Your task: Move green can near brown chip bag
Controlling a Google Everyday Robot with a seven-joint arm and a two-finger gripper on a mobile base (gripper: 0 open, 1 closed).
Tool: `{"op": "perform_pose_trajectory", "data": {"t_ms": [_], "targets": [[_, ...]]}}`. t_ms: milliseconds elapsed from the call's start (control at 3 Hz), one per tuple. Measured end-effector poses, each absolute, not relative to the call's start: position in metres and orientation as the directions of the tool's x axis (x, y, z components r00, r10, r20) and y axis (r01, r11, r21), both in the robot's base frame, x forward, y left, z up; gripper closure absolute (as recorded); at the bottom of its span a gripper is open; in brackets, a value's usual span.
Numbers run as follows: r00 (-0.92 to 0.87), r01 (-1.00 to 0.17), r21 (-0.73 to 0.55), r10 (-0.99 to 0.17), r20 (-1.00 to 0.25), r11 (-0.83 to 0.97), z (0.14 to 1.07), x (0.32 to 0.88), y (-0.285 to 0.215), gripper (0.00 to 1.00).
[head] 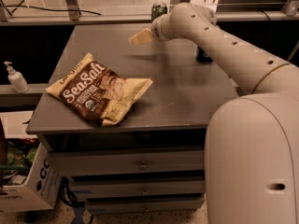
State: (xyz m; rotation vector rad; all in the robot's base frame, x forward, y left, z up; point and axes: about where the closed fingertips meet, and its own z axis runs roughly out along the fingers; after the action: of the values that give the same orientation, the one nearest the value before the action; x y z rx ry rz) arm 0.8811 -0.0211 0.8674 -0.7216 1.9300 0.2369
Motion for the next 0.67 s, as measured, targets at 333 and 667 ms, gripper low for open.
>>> {"op": "perform_pose_trajectory", "data": {"t_ms": [333, 667], "targets": [[-0.291, -0.536, -0.144, -0.342, -0.894, 0.832, 0.858, 0.906, -0.028, 0.0], [-0.253, -0.497, -0.138, -0.295, -0.921, 0.857, 0.86, 0.925, -0.031, 0.0]]}}
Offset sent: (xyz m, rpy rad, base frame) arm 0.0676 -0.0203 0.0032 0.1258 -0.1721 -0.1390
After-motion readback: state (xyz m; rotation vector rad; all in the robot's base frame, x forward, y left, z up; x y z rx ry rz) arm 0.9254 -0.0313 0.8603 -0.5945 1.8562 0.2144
